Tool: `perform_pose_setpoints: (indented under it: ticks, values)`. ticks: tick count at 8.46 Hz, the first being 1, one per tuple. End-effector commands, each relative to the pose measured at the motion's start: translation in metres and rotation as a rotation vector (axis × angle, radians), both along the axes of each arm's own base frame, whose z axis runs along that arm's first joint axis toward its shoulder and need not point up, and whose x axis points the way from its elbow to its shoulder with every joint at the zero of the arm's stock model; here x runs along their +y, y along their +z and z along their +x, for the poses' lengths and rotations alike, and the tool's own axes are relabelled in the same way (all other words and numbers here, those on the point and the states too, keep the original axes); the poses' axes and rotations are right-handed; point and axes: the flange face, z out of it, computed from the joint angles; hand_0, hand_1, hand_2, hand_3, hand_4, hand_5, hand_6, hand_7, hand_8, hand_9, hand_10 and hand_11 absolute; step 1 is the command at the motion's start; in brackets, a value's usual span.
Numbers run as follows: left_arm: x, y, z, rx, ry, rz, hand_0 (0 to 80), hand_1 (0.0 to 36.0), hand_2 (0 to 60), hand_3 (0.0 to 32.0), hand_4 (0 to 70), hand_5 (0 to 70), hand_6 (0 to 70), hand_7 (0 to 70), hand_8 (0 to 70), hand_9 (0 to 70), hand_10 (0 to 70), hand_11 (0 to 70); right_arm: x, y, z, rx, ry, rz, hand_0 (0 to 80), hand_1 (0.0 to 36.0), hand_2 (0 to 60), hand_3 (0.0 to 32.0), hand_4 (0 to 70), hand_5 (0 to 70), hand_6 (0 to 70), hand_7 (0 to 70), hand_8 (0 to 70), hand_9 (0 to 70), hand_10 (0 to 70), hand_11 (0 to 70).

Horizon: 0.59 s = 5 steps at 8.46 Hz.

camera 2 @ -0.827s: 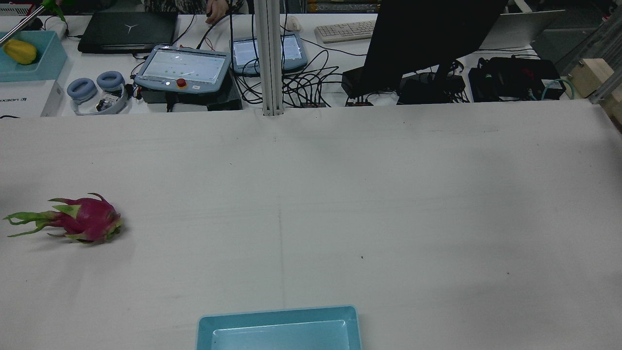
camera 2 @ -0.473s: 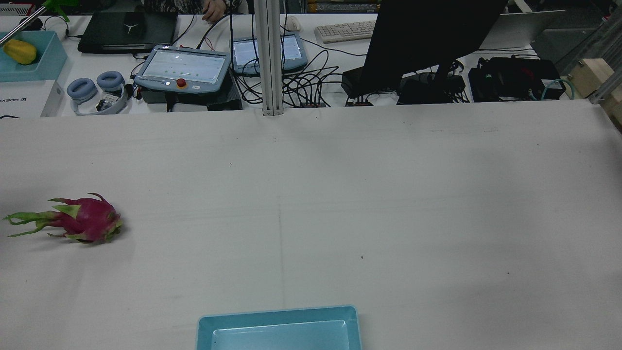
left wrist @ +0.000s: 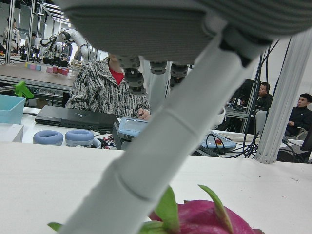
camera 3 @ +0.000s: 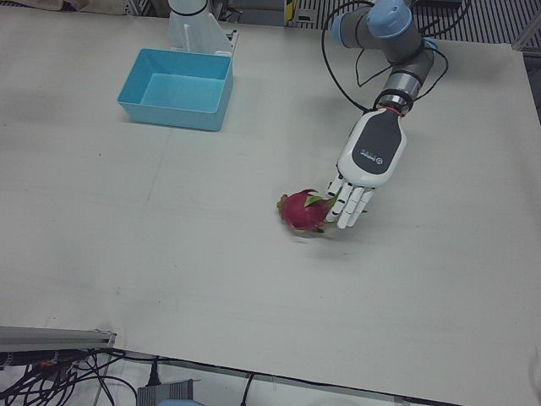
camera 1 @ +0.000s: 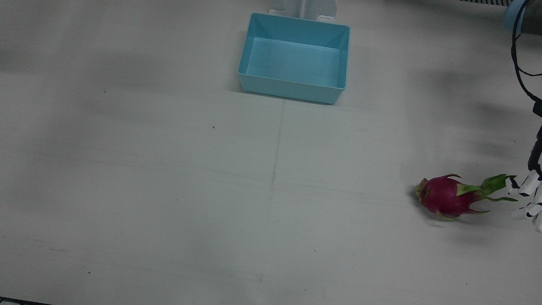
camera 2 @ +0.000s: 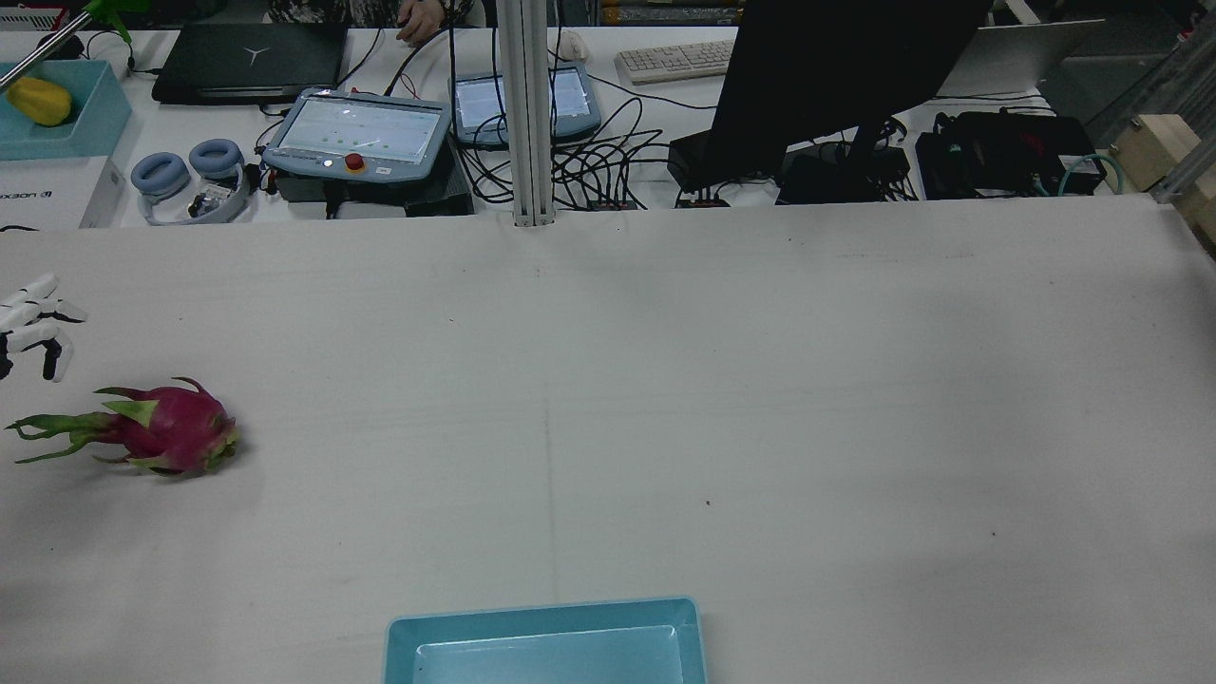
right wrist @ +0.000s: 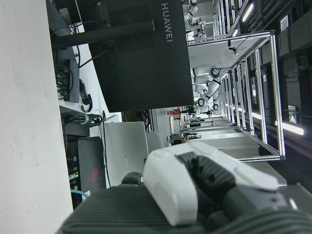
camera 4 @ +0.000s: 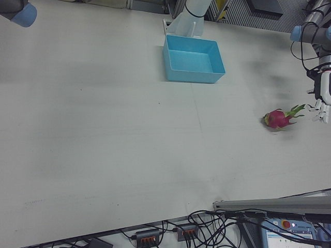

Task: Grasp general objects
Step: 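Reach the left hand toward the pink dragon fruit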

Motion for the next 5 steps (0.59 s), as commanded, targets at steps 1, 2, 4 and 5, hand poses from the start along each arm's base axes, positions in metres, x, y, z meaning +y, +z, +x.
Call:
perform_pose_setpoints:
  ticks: [1,2,4,5]
  values:
    - [-0.005,-0.019,0.024,-0.016,0.003,-0.011,80.0,36.0,60.0,0.0,0.0,70.0,0.0,32.1,0.0,5.0,0.0,0.0,0.0,0.0,0.0,0.0,0.0,0.0,0.0,0.0,0.0,0.0,0.0,0.0,0.0,0.0,0.0,0.0,0.0,0.0]
    - [-0.012,-0.032,0.033,-0.028,-0.006,-0.024,80.0,36.0,60.0,4.0,0.0,63.6,0.0,26.6,0.0,3.9,0.0,0.0,0.0,0.0,0.0,0.0,0.0,0.0,0.0,0.0,0.0,0.0,0.0,0.0,0.0,0.0,0.0,0.0,0.0,0.0]
    - [-0.009,-0.043,0.065,-0.032,0.008,-0.031,80.0,36.0,60.0,21.8,0.0,0.0,0.0,22.8,0.0,3.1,0.0,0.0,0.0,0.0,0.0,0.0,0.0,0.0,0.0,0.0,0.0,0.0,0.0,0.0,0.0,0.0,0.0,0.0,0.0,0.0]
    - [-0.005,-0.043,0.077,-0.029,0.007,-0.033,0.0,14.8,60.0,15.6,0.0,22.4,0.0,19.2,0.0,2.4,0.0,0.0,0.0,0.0,0.0,0.0,0.0,0.0,0.0,0.0,0.0,0.0,0.0,0.0,0.0,0.0,0.0,0.0,0.0,0.0]
